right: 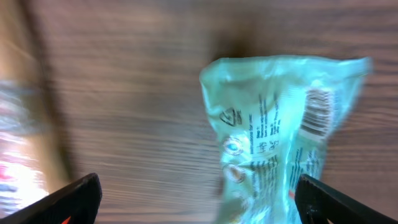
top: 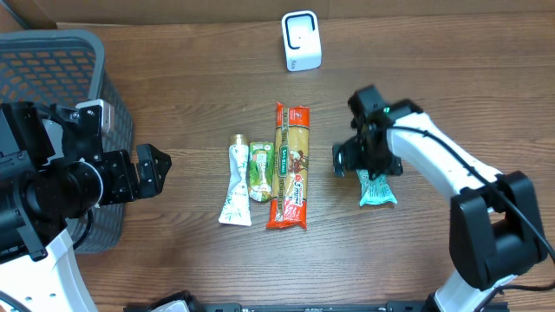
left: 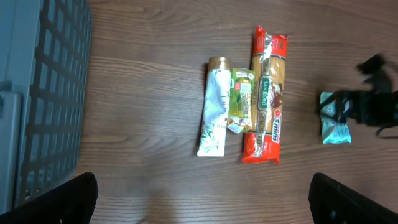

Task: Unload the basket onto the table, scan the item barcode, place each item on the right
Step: 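Lift the snack and rotate it with the right gripper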

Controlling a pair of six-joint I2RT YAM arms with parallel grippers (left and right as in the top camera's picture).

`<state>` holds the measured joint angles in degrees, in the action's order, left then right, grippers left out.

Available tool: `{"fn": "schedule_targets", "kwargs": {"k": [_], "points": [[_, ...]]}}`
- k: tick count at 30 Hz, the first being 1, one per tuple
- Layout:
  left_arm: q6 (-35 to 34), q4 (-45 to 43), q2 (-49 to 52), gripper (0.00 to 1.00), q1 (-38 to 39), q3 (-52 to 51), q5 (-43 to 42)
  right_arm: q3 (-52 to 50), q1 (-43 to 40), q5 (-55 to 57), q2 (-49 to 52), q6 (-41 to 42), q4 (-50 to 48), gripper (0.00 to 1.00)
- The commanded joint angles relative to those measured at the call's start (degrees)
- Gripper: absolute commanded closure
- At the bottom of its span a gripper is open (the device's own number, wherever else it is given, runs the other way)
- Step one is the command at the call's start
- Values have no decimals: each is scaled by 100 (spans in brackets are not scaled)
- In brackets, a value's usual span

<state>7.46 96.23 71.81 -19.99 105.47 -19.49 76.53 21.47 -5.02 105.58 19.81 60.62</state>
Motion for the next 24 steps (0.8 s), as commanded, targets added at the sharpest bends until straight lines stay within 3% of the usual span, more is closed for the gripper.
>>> {"fn": "schedule_targets", "kwargs": {"k": [1, 10, 24], "points": [[44, -7, 20, 0, -28, -4, 2, 428, -33, 109, -649, 1561, 179, 0], [44, -7, 20, 1, -28, -4, 2, -173, -22, -260, -946, 2544, 837, 4], [44, -7, 20, 0, -28, -4, 2, -1827, -17, -304, -946, 2212, 44, 23]]}}
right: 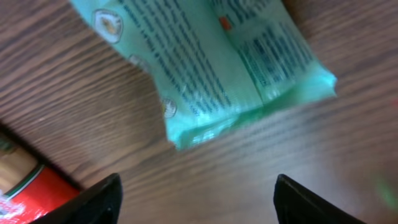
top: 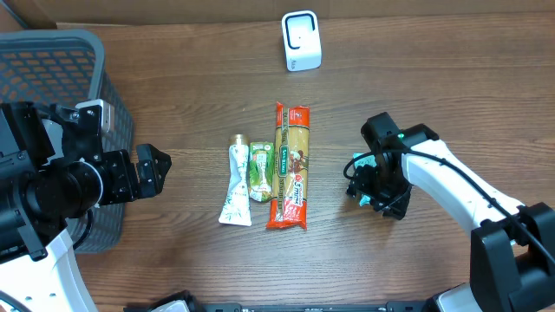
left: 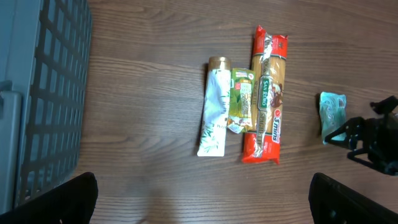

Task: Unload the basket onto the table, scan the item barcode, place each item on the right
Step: 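Lift the snack and rotate it with the right gripper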

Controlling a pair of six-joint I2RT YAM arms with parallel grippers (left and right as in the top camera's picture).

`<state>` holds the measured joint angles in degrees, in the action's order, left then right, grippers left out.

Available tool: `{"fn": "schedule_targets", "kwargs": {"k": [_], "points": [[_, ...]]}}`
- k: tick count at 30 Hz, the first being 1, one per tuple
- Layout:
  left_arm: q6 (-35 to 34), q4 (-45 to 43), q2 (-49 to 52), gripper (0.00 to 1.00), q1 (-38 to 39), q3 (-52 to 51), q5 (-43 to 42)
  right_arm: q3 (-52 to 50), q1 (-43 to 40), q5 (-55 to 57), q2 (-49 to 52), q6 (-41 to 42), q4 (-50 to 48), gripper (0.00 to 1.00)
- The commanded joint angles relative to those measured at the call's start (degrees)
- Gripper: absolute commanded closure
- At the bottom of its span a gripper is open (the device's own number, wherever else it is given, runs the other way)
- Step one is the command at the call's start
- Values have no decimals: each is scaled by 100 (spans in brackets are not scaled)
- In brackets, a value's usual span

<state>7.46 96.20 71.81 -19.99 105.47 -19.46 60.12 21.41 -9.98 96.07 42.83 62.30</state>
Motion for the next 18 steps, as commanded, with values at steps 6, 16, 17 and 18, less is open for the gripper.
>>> {"fn": "schedule_targets", "kwargs": {"k": [6, 16, 17, 18], "points": [[44, -4, 20, 0, -28, -4, 0, -361, -17, 1403, 7, -87, -579, 24], [44, -4, 20, 0, -28, -4, 0, -345, -267, 2774, 9, -157, -807, 23], [44, -4, 20, 0, -28, -4, -2, -337, -356, 2761, 9, -251, -848, 23], [44, -4, 20, 0, -28, -4, -2, -319, -466, 2717, 9, -345, -890, 23]]}}
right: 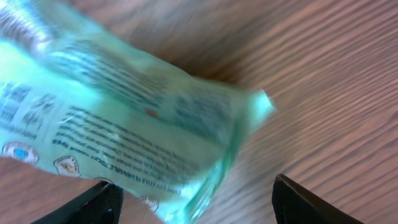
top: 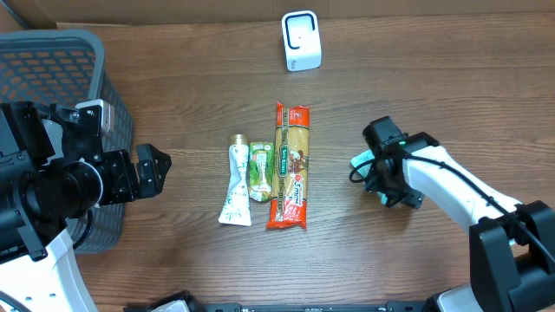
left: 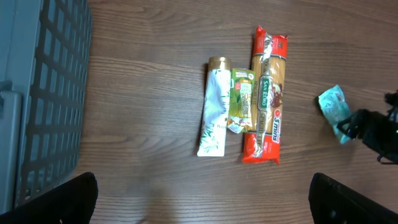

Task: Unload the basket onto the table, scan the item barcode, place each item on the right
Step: 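Lift the snack and rotate it with the right gripper, then carry the snack rightward and turn it flat with the right gripper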

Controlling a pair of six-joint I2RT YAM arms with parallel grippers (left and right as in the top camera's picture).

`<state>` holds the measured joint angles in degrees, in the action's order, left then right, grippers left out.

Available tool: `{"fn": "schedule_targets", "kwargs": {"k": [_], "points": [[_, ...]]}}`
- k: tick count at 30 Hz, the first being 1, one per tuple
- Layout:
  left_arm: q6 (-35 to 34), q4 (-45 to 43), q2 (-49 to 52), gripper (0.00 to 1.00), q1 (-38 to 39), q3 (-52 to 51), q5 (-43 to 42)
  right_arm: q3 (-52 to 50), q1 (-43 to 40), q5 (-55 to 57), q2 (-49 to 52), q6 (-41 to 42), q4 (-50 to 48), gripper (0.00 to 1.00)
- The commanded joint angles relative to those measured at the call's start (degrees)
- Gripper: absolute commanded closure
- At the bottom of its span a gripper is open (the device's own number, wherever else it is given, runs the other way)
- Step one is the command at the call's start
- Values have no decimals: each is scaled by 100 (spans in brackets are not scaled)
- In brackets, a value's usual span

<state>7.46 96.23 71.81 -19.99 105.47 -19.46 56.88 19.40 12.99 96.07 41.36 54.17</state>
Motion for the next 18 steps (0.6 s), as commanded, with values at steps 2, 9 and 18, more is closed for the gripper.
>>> {"fn": "schedule_targets", "kwargs": {"k": [2, 9, 18], "points": [[44, -7, 20, 0, -28, -4, 0, 107, -461, 155, 9, -452, -105, 18], [44, -7, 20, 0, -28, -4, 0, 1152, -1204, -1915, 2, -1543, 417, 14], [44, -7, 20, 0, -28, -4, -2, 1591, -2002, -3023, 7, -2393, 890, 7]]}}
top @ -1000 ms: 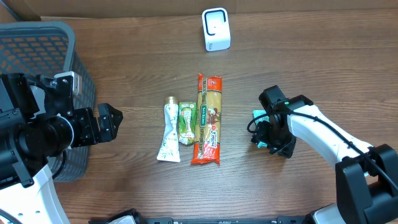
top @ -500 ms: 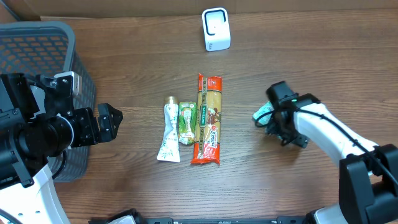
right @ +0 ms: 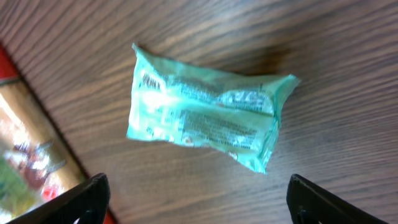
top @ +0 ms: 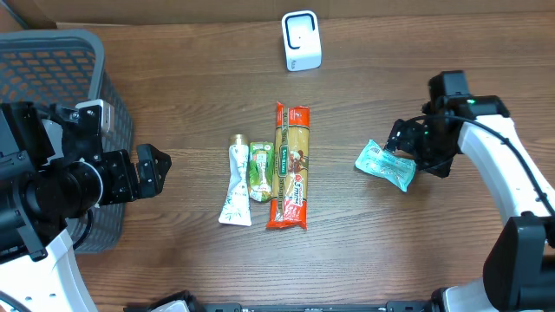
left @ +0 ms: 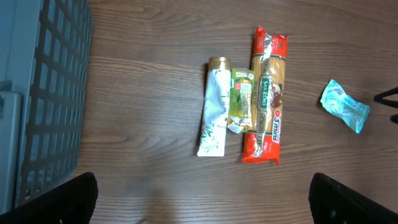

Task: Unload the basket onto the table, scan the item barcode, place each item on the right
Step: 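Carry the snack rightward and turn it flat with the right gripper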

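The teal snack packet (top: 385,165) lies slantwise on the wooden table, right of the other goods, with small print facing up (right: 205,121); the left wrist view has it at the right edge (left: 344,106). The white barcode scanner (top: 301,41) stands at the table's far middle. My right gripper (top: 409,141) hovers just right of the packet, open and empty (right: 199,202), touching nothing. At the table's left side, next to the basket, my left gripper (top: 149,171) is open, and its own camera shows the jaws (left: 202,199) wide apart.
A white tube (top: 235,182), a green sachet (top: 260,171) and a long red pasta pack (top: 290,165) lie side by side mid-table. A grey mesh basket (top: 52,69) fills the far left corner. A cardboard wall runs along the back edge.
My right gripper was low over the teal packet, covering it from above; now it stands back to the right and farther away. The packet lies uncovered, turned slantwise. The left arm is unchanged.
The packet first lay upright on the table with my open right gripper just above-left of it. The gripper then stood over the packet, close to the wood, at two moments. Now the packet lies rotated and slightly farther back, and the gripper is clear of it.
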Controlling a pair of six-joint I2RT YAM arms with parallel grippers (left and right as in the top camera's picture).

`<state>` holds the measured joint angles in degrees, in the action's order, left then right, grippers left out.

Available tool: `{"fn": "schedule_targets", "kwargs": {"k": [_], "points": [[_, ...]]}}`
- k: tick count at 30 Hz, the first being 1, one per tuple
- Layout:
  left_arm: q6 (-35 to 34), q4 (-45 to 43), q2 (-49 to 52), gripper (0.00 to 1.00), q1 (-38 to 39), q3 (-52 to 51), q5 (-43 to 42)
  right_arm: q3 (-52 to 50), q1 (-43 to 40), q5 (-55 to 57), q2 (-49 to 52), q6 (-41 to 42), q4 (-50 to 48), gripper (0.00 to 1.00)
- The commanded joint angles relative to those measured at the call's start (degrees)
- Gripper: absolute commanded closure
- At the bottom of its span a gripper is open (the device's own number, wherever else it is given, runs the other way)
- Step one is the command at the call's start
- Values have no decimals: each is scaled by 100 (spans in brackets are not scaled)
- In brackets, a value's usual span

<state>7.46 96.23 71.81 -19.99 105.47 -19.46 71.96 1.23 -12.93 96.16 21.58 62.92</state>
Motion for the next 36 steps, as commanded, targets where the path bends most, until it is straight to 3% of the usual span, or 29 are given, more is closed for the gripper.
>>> {"fn": "schedule_targets", "kwargs": {"k": [1, 23, 32, 36], "points": [[44, -7, 20, 0, -28, -4, 0, 83, -271, -426, -2, -476, 35, 5], [44, -7, 20, 0, -28, -4, 0, -984, -669, -549, 11, -708, -557, 3], [44, -7, 20, 1, -28, -4, 0, -1327, -669, -1316, 251, -911, -1283, 3], [44, -7, 20, 0, -28, -4, 0, -1517, -669, -1318, 393, -922, -1499, 10]]}}
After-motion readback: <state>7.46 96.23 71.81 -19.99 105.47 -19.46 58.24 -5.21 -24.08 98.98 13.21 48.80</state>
